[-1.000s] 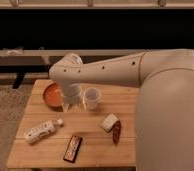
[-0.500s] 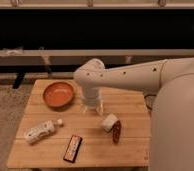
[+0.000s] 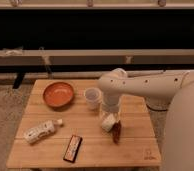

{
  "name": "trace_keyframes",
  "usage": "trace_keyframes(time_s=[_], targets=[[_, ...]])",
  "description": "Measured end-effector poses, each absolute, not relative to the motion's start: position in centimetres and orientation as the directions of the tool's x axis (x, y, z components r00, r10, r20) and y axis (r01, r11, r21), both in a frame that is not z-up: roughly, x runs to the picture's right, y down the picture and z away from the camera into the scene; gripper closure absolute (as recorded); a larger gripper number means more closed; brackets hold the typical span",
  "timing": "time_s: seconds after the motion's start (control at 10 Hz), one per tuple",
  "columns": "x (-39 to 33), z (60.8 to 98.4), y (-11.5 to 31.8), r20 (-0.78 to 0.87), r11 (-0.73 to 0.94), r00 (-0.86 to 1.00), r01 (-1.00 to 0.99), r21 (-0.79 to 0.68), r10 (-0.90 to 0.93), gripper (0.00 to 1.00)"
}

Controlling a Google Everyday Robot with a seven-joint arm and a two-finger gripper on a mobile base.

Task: Place the pepper in the ceramic bowl

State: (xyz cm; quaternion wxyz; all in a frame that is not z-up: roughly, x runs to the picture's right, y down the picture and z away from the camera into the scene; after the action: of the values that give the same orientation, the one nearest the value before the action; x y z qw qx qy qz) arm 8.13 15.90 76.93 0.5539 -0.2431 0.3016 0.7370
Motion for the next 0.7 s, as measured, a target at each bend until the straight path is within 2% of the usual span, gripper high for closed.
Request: trace_keyframes(time_s=[0.5,0.7], targets=[[13.1,78.0,19.0,-0.728,-0.257,-0.326,-0.944,0.210,0.603,0.35],[12.8,77.9,19.9,-0.755,-0.252,-0.299,-0.951,0.181,0.583,0.35]])
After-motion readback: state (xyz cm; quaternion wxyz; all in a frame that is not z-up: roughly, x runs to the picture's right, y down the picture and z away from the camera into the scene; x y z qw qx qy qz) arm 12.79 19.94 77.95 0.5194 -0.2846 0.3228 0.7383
